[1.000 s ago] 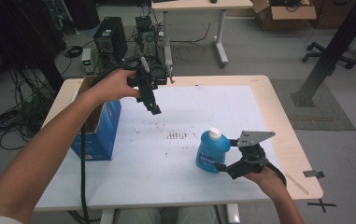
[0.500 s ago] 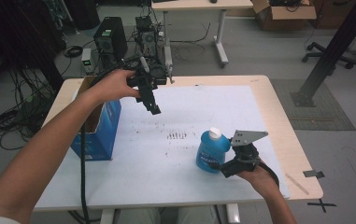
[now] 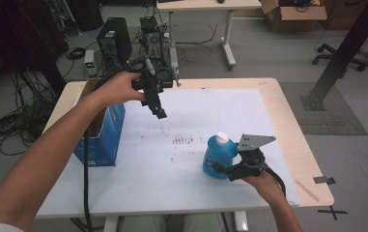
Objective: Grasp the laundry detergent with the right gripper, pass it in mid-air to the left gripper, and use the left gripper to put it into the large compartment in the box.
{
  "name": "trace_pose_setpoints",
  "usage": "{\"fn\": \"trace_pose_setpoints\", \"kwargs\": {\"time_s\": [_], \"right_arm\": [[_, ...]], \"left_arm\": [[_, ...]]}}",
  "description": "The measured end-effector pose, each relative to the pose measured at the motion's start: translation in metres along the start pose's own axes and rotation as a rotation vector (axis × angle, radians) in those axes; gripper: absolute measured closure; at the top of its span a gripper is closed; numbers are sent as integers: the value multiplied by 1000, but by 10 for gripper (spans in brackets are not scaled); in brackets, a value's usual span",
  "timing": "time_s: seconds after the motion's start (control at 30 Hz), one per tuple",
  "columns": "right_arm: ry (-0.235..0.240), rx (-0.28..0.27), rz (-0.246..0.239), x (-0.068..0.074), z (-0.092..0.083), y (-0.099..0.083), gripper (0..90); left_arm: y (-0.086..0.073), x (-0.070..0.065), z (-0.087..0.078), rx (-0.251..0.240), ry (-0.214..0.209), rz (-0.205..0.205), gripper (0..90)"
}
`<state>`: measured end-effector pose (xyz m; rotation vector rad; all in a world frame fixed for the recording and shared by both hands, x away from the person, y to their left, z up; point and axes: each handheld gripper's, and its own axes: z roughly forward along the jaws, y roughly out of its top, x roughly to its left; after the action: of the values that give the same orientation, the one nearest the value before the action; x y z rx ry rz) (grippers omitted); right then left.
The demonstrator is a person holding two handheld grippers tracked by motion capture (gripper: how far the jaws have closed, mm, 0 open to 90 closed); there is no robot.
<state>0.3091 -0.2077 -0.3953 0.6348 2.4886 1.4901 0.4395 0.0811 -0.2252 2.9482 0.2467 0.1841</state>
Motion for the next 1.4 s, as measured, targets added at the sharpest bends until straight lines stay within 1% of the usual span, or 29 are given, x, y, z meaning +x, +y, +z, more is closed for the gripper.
{"fn": "trace_pose_setpoints", "kwargs": {"time_s": [0.3, 0.37, 0.5, 0.57, 0.7, 0.77, 0.87, 1.03, 1.3, 1.37, 1.4], "right_arm": [[-8, -8, -1, 0, -2, -1, 214], [-8, -10, -10, 0, -2, -1, 244], [-13, -12, -17, 1, -2, -1, 262], [-8, -11, -23, 1, -1, -1, 297], [-10, -11, -26, 1, -1, -1, 324], [-6, -17, -26, 0, -2, -1, 366], [-9, -17, -32, 1, -2, -1, 383], [-11, -26, -29, 0, -2, -1, 416], [-8, -35, -29, -1, -3, -2, 431], [-4, -34, -29, 0, -3, -1, 436], [6, -26, -34, -1, -3, 1, 438]], "left_arm": [[0, 0, 1, 2, -2, 0, 48], [1, 0, 1, 1, 0, 1, 48], [1, 0, 0, 1, 1, 1, 48], [0, 0, 1, 1, 1, 0, 48], [0, 0, 1, 5, -1, 1, 48], [0, 0, 1, 2, 0, -1, 48], [0, 0, 1, 4, 1, -1, 48], [0, 0, 1, 5, 2, 2, 48], [1, -1, 1, 2, 4, 4, 47], [1, -1, 1, 3, 4, 3, 47], [2, -2, 1, 5, 5, 4, 47]]}}
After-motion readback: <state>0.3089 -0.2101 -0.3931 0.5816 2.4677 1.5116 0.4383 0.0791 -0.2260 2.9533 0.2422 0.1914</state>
